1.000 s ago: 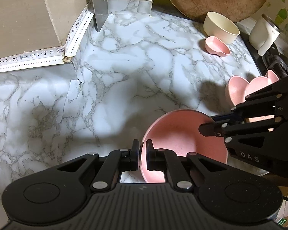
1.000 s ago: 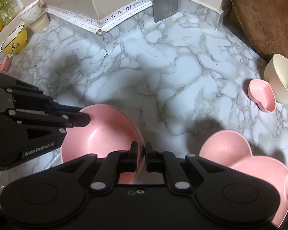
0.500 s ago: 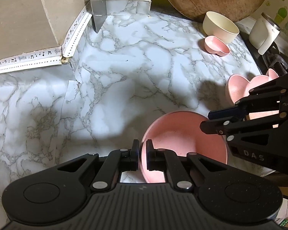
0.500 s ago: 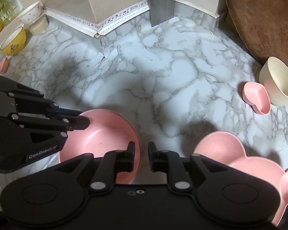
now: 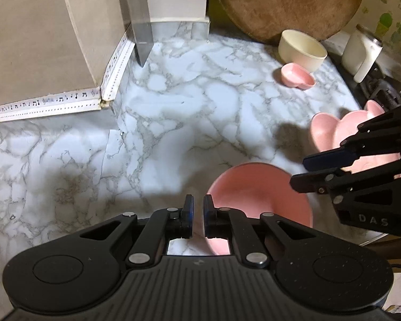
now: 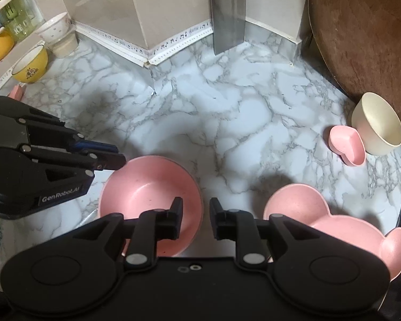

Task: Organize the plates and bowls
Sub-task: 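Lower the pink bowl into the bear plate and open both grippers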

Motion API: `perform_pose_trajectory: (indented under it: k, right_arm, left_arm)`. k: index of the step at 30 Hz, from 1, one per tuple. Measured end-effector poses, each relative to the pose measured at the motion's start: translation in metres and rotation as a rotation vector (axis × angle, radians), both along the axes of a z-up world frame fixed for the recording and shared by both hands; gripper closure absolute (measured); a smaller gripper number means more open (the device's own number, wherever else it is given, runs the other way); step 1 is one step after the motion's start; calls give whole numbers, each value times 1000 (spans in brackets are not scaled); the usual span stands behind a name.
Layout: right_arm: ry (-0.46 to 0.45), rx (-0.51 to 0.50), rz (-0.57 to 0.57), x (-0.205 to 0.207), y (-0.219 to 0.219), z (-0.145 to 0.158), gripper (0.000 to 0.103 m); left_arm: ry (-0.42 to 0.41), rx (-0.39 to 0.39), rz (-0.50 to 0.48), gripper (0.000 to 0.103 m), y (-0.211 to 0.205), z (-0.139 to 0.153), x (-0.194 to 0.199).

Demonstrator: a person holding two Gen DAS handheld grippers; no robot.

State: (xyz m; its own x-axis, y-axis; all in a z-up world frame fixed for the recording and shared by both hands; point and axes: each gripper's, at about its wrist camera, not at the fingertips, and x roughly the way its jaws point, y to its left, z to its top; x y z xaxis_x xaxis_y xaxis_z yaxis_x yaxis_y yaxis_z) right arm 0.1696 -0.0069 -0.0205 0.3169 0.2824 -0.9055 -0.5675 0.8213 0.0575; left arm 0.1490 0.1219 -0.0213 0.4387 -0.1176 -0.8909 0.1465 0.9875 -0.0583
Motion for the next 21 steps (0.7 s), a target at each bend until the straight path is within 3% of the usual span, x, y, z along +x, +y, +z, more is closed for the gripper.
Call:
perform_pose_trajectory:
  k: [16, 21]
  right_arm:
    - [-96, 74, -45, -10, -24, 44, 61]
    - [-131, 96, -76, -6, -40, 58, 50]
  left_arm:
    - [-130, -32, -28, 94, -12, 47, -7]
    - [-156, -51, -33, 93, -21, 58, -2]
